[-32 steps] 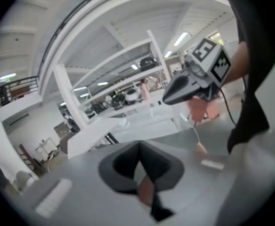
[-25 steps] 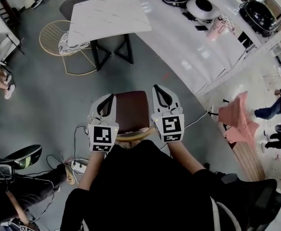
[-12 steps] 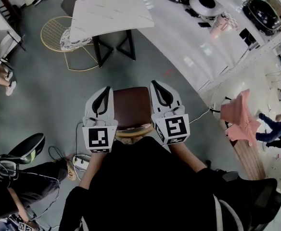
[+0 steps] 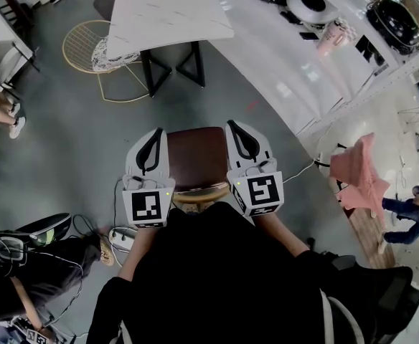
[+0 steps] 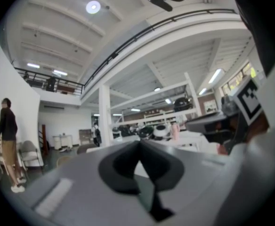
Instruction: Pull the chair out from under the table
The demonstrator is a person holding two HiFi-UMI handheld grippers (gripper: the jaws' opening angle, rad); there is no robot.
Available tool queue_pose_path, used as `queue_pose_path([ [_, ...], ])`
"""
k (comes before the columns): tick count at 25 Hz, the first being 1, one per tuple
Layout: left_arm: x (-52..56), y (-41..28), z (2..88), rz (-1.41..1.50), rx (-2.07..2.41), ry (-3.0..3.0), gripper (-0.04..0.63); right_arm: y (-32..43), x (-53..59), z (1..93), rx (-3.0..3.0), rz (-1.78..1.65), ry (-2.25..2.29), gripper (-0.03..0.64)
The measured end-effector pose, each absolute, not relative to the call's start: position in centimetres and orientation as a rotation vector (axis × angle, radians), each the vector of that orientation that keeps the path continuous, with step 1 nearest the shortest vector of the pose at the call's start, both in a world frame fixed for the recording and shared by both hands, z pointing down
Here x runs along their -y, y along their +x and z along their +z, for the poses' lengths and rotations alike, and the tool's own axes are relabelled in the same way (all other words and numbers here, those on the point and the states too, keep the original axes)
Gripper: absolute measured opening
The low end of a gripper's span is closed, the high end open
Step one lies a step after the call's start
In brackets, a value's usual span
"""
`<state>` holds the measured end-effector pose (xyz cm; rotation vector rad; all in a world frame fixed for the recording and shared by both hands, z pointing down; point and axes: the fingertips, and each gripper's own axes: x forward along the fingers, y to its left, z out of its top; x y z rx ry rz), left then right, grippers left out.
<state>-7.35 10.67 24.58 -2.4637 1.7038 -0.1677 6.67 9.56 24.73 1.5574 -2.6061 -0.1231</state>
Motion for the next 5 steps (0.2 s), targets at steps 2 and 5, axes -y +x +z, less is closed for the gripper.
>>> queue_pose_path([
  [2,-10.68,-7.72,24.93,-0.195,-1.708,-2.468,0.008,6.37,-9.55,24.69,2.607,-0.123,1.557,0.021],
  [5,-10.63,-8.2,25.2,-0.218,-1.713,-2.471,0.008,5.94,-9.54,24.59,2.607,-0.131,1.553,0.021],
])
